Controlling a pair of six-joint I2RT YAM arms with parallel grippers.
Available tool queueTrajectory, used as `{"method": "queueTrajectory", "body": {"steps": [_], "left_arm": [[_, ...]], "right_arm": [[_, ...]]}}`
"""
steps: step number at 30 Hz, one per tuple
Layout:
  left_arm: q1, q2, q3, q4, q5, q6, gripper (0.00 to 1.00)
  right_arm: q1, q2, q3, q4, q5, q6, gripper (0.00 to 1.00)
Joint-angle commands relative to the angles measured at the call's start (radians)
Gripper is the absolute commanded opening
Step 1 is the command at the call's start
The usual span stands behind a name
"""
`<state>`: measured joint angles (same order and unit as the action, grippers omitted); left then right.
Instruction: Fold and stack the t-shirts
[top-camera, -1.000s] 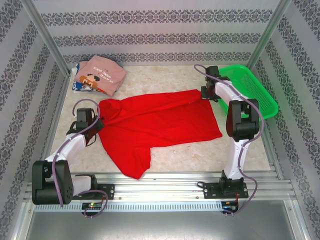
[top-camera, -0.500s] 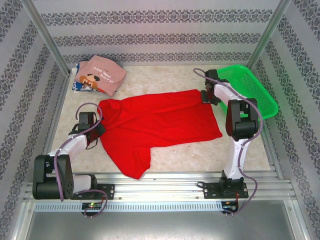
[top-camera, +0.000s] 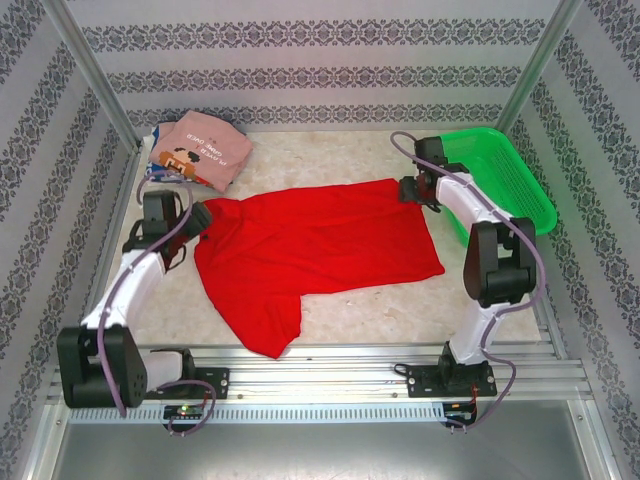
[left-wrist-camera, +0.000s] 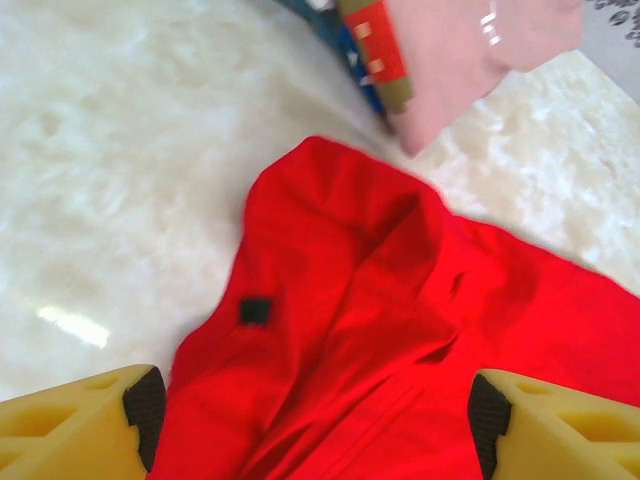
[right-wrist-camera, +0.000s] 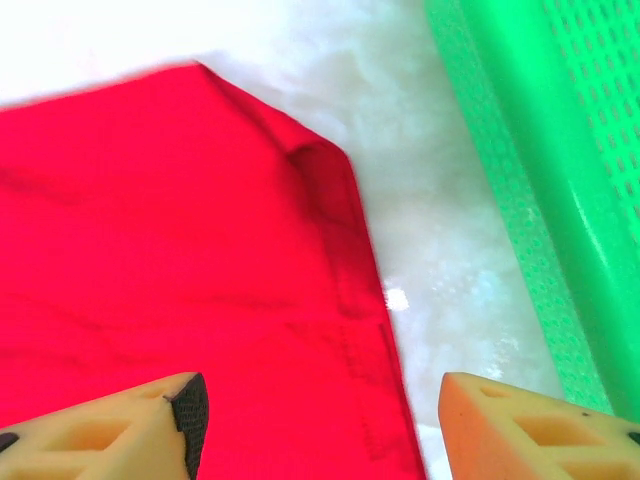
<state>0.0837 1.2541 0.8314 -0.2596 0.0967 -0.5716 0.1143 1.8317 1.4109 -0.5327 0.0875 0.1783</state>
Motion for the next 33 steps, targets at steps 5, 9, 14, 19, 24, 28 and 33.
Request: {"method": "queueTrajectory", "body": {"steps": [5,9,14,19,24,28,33], "left_arm": [[-0.014,0.311,0.255,0.016,0.143,0.056,0.72],[-0.033,0.406,0.344,-0.046,0.158,0.066,0.65],[-0.041,0.529,0.430,-0.066,0.136,0.064,0.59],[-0.041,0.606,0.463,-0.090,0.122,0.065,0.58],[-0.041,0.691,0.511,-0.092,0.121,0.080,0.51],[-0.022,0.713,0.548,-0.111,0.064,0.122,0.21],[0.013,0.687,0.583,-0.102,0.041,0.169,0.10]], "right_arm": [[0.084,-0.082,-0.135,0.036,-0.074,0.025,0.63],[0.103,-0.073,-0.159,0.037,-0.063,0.030,0.63],[0.113,-0.061,-0.182,0.048,-0.086,0.043,0.62],[0.155,-0.134,-0.266,0.053,-0.113,0.044,0.64],[0.193,-0.225,-0.369,0.061,-0.158,0.070,0.67],[0.223,-0.281,-0.436,0.050,-0.146,0.084,0.67],[0.255,-0.287,-0.512,0.081,-0.182,0.113,0.67]]}}
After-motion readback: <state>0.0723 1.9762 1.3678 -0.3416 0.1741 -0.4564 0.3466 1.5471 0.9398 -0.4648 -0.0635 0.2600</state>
